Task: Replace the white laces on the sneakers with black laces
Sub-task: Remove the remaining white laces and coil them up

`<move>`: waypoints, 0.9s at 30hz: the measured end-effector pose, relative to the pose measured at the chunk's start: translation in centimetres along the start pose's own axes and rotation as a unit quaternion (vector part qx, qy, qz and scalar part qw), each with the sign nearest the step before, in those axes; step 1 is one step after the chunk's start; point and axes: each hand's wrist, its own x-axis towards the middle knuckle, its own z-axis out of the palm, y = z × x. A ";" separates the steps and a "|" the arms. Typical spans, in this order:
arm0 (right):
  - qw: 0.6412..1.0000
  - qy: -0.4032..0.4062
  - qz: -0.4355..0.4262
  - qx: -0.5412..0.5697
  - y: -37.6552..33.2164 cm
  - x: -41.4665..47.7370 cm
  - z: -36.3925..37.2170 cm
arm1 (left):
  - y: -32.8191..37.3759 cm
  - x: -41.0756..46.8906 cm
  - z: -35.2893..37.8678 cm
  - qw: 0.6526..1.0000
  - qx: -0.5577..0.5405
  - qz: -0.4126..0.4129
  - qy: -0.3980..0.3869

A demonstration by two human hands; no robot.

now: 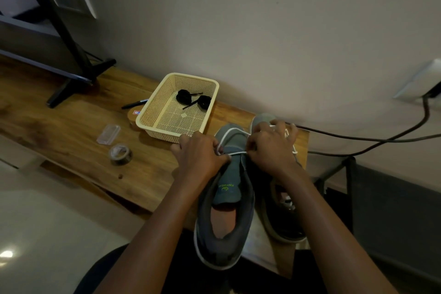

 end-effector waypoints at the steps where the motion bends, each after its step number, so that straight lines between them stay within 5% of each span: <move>1: 1.000 0.003 0.006 -0.002 0.1 0.0 -0.1 | 0.0 0.0 0.0 1.000 0.012 -0.002 -0.002; 8: 0.995 0.039 0.092 -0.009 1.7 -0.2 -1.4 | 0.0 0.0 0.0 1.000 0.012 -0.013 0.004; 18: 1.000 -0.001 -0.007 -0.008 -0.1 -0.1 -0.2 | -0.1 0.2 0.2 0.999 0.030 -0.009 0.009; 27: 0.989 0.071 0.118 0.044 2.1 0.0 -1.8 | 0.0 0.0 0.2 1.000 0.017 -0.010 0.009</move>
